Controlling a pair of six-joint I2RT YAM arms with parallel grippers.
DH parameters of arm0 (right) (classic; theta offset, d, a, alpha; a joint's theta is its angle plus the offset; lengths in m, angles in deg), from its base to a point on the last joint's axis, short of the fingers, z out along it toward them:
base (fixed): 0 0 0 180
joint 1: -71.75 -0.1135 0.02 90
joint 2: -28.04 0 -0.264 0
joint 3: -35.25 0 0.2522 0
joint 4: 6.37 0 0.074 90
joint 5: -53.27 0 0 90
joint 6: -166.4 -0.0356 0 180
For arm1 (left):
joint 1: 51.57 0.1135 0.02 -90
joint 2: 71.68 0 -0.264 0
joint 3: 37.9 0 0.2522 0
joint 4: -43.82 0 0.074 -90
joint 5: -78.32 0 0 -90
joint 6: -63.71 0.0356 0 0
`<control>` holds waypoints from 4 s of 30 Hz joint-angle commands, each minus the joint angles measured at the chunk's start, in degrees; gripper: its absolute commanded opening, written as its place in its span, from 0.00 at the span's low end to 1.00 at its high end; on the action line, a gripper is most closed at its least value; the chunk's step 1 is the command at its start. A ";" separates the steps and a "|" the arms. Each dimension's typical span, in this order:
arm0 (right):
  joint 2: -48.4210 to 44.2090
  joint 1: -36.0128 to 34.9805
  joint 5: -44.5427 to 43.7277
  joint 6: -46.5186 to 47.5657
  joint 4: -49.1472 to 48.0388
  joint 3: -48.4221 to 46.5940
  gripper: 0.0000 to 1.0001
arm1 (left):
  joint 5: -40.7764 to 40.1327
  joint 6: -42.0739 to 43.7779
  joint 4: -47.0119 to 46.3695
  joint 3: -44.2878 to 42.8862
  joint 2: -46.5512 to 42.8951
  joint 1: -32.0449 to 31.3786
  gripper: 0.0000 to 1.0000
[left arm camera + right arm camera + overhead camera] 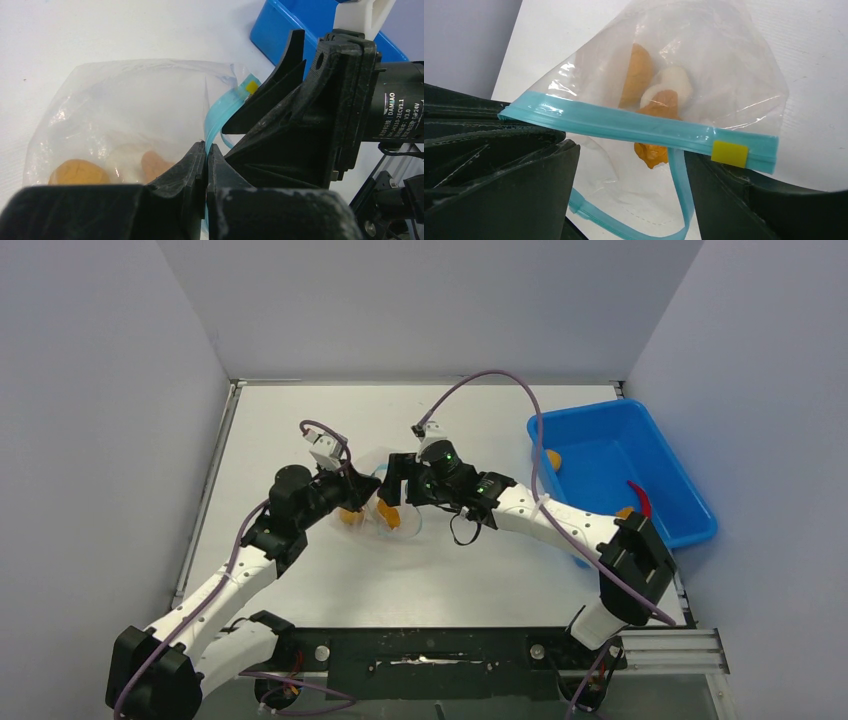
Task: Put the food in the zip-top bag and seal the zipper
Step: Place the fake vegetable in the zipper food storage bag, then pick up the fake fruit from the bin.
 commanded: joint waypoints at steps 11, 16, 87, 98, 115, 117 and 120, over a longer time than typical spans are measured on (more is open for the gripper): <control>-8.87 0.46 0.23 11.27 2.23 -2.26 0.78 | -1.12 2.02 -2.13 -0.22 -1.47 -0.06 0.00; -12.14 1.50 -4.00 15.60 8.38 -3.57 0.75 | -0.64 6.22 1.96 -1.96 -1.88 -0.14 0.00; 18.67 64.83 34.12 23.79 4.01 -8.15 0.84 | 0.27 20.92 -1.64 7.26 -10.04 -0.32 0.00; 23.43 64.77 35.68 26.91 9.37 -11.24 0.82 | 0.05 21.00 -1.01 6.66 -11.98 -0.41 0.00; 18.47 65.61 26.60 25.77 10.18 -8.66 0.54 | 0.86 20.92 0.16 5.96 -14.88 -0.41 0.00; 16.48 65.70 24.25 25.38 9.97 -7.63 0.53 | 0.68 21.25 0.98 5.68 -15.23 -0.42 0.00; 13.56 65.78 19.28 24.50 9.74 -5.97 0.54 | -0.32 21.35 1.13 5.67 -16.06 -0.41 0.00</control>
